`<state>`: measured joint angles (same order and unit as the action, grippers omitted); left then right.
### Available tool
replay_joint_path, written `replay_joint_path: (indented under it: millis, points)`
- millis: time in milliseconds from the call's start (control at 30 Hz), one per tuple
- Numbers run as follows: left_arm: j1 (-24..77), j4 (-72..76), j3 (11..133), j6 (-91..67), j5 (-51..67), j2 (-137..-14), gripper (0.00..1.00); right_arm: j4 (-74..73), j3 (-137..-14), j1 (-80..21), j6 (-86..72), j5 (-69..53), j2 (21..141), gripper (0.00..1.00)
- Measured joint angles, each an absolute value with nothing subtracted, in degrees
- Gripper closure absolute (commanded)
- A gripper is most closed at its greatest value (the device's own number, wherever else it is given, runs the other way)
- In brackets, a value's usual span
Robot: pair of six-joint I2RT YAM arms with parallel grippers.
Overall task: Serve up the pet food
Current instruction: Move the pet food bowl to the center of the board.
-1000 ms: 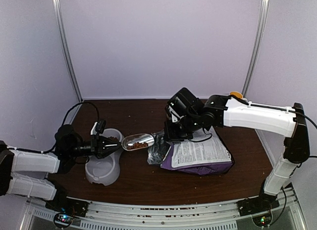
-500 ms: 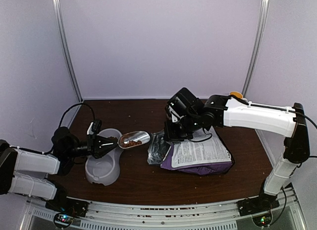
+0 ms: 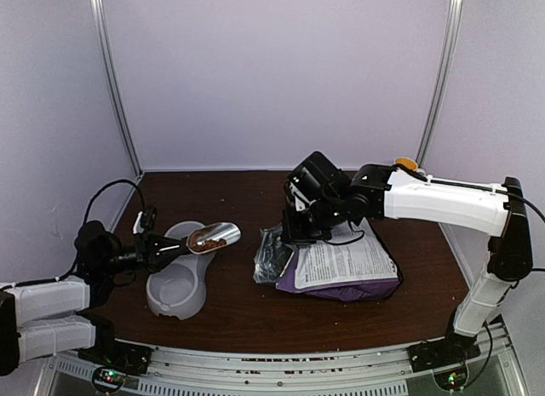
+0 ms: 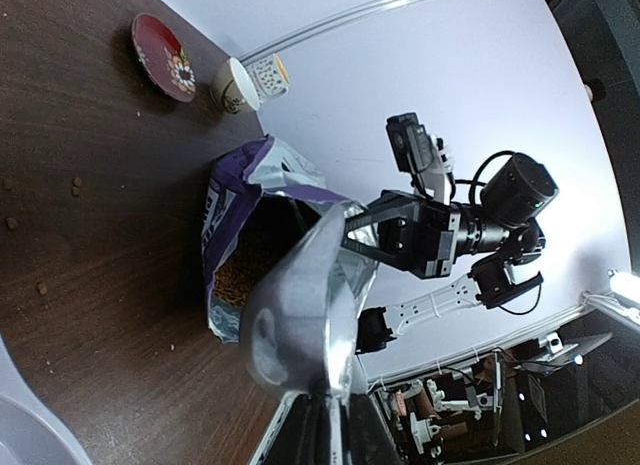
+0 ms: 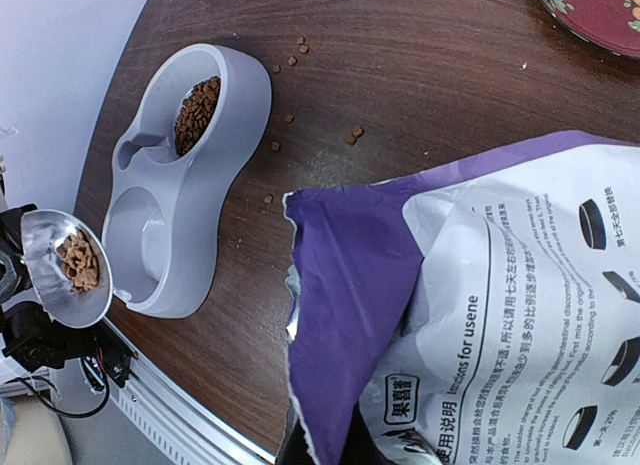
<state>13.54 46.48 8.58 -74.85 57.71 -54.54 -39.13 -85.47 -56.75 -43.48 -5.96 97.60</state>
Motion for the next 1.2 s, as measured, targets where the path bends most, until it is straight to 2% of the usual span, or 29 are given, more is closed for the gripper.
replay_joint_path:
  millis: [567, 1200]
  points:
    - [3.81, 24.8, 5.19, -69.67, 57.87, -36.84, 1.0, -38.26, -83.72, -56.45, -43.46, -6.0, 96.86, 1.0]
    - [-2.04, 19.35, 3.18, -67.79, 53.52, -35.94, 1.0, -36.47, -80.66, -55.09, -43.27, -6.24, 95.11, 1.0]
